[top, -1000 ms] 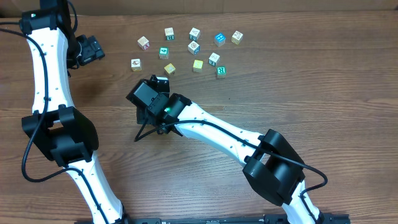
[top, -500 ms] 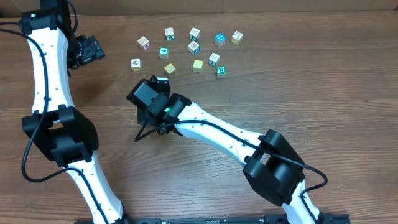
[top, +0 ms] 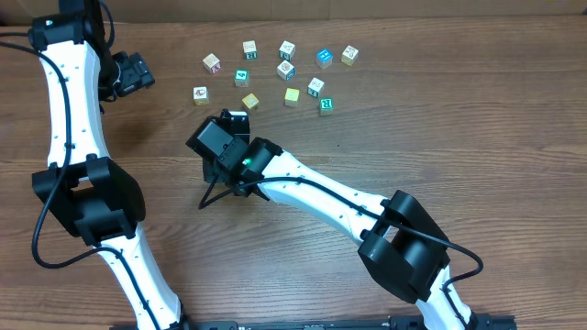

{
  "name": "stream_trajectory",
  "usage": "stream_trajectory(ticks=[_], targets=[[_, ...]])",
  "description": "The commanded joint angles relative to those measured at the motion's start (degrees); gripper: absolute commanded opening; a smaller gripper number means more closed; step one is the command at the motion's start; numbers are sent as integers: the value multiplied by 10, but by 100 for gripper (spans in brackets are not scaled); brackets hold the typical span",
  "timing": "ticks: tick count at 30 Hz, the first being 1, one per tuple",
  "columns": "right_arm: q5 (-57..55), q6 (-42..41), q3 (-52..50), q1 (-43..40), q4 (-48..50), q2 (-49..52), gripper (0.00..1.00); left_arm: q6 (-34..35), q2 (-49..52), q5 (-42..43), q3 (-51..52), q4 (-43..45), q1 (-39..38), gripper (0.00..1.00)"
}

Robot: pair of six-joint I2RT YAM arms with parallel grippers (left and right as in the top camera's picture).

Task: Form a tower

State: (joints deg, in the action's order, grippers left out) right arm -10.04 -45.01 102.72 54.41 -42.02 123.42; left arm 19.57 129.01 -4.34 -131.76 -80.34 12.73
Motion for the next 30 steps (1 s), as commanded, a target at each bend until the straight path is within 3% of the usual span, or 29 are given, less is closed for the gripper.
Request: stream_trajectory(ticks=[1,15,30], targets=[[-31,5,-3,-2,3,10,65,6,-3,-1,-7,0,-5,100],[-40,5,-4,-2,13,14,76,6,-3,-1,-7,0,-5,100],[-19,6,-4,-2,36,42,78,6,-4,-1,-7,0,-5,100]])
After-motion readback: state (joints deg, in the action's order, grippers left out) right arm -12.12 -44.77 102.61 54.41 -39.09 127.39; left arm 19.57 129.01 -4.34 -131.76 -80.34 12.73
